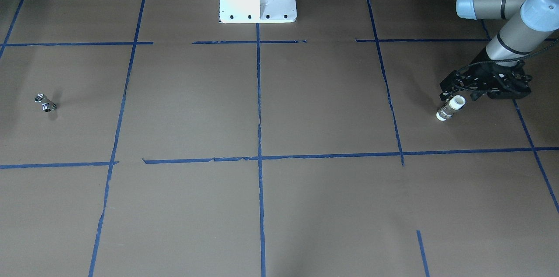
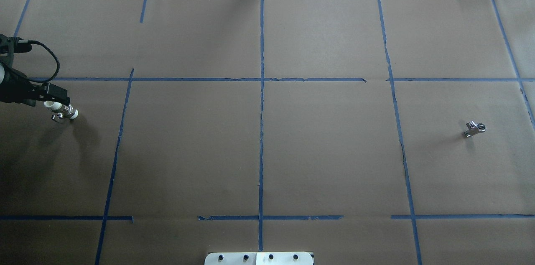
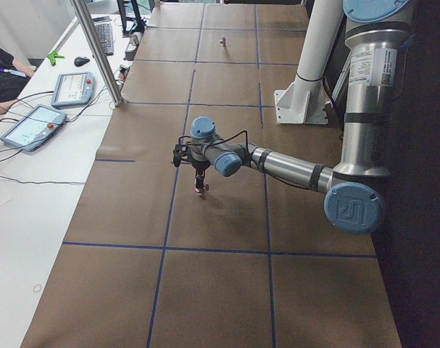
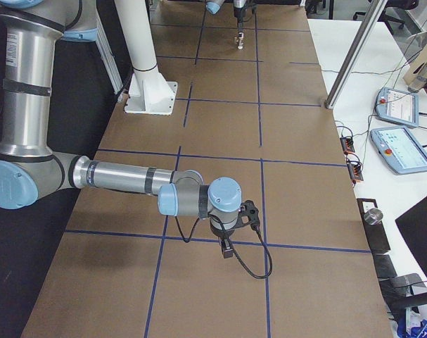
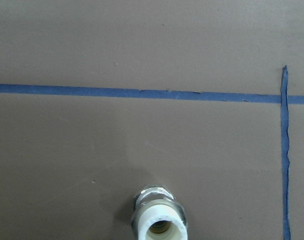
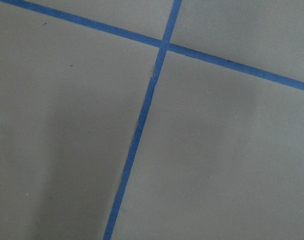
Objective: Assemble PPR valve and pipe with both arms
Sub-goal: 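Lower the left gripper onto the white PPR valve and grasp it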
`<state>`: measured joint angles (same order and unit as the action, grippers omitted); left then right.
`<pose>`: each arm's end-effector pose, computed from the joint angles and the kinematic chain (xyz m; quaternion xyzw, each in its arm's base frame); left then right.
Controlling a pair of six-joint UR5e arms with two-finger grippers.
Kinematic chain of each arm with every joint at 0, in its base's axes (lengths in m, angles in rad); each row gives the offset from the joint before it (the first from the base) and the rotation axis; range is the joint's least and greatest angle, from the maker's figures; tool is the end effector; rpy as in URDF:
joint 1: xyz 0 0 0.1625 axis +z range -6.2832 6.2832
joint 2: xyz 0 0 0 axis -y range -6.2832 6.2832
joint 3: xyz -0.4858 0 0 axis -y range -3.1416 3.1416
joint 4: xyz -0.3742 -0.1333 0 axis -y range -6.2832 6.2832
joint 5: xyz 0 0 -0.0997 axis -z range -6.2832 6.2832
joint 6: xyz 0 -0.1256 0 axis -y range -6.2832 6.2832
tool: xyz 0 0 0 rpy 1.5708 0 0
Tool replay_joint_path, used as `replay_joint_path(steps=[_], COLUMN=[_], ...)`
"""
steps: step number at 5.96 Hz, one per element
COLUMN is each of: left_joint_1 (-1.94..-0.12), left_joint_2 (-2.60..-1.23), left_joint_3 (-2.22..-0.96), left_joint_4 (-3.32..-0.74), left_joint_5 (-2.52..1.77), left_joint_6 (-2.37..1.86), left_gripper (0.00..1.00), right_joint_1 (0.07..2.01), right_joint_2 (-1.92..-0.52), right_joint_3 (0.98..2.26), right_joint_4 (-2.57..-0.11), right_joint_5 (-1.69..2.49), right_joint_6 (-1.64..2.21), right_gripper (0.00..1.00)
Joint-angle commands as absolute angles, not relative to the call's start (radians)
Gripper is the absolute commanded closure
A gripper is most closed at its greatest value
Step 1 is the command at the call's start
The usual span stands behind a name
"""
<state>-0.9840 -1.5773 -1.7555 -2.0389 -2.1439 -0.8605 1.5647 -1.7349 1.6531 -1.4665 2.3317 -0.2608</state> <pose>0.2303 -0.4641 0.5995 0.0556 0.4060 -0.0332 0.9116 0.0443 -0.3956 0.7610 0.0575 -0.3670 -0.1277 0.9196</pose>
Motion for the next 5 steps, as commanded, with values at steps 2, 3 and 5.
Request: replay_joint_path(steps=[2,3,5], left_joint_1=[-0.983,-0.983,-0.966], left_joint_2=[-1.58,-1.58,-1.58], left_joint_3=[-1.744,-1.744,-1.744], left_joint_4=[-2.036,-2.036,-2.033], left_joint_5=[-2.111,-2.111,-2.111], left_joint_6=[-0.851,-0.851,-0.853], left_gripper=[0.0,0.0,0.76], right_joint_1=[1.563,1.563,1.562], right_joint_2=[-1.735,-1.735,-1.735], right_joint_3=[1.652,1.651,1.649], right_joint_4=[-1.466,-1.466,-1.466], right_joint_5=[2.332,2.332,2.332], right_joint_6=[-0.261,-0.261,-0.261], right_gripper=[0.0,0.0,0.0])
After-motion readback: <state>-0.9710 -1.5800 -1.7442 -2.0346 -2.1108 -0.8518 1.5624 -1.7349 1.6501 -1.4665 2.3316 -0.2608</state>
